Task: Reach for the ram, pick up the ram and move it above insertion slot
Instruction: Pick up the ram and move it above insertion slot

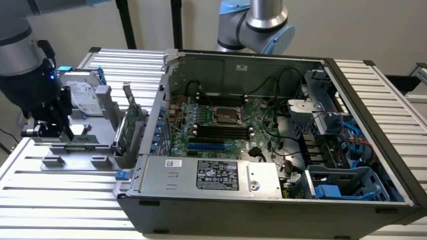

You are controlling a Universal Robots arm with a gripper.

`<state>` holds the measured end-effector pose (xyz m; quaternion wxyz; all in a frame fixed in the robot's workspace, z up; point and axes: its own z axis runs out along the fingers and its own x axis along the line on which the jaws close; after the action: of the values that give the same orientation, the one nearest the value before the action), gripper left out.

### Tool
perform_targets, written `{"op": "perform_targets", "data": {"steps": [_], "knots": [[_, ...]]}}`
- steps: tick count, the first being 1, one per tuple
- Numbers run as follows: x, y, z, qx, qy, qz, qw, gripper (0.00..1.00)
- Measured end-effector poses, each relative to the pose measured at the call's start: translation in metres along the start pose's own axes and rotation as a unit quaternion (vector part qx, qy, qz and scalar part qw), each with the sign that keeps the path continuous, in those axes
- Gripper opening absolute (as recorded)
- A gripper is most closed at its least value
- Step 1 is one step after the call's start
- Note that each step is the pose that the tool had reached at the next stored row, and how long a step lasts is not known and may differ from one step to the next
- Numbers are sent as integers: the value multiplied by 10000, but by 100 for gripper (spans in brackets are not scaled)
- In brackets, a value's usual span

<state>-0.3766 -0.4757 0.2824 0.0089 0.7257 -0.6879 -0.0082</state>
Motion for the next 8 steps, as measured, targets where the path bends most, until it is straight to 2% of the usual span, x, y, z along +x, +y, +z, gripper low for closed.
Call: {"op": "perform_targets", "data": {"steps": [3,8], "knots": [[5,-87,-141,1,-2,-2,10000,14],[16,-274,-370,-3,-26,-6,10000,14]]}}
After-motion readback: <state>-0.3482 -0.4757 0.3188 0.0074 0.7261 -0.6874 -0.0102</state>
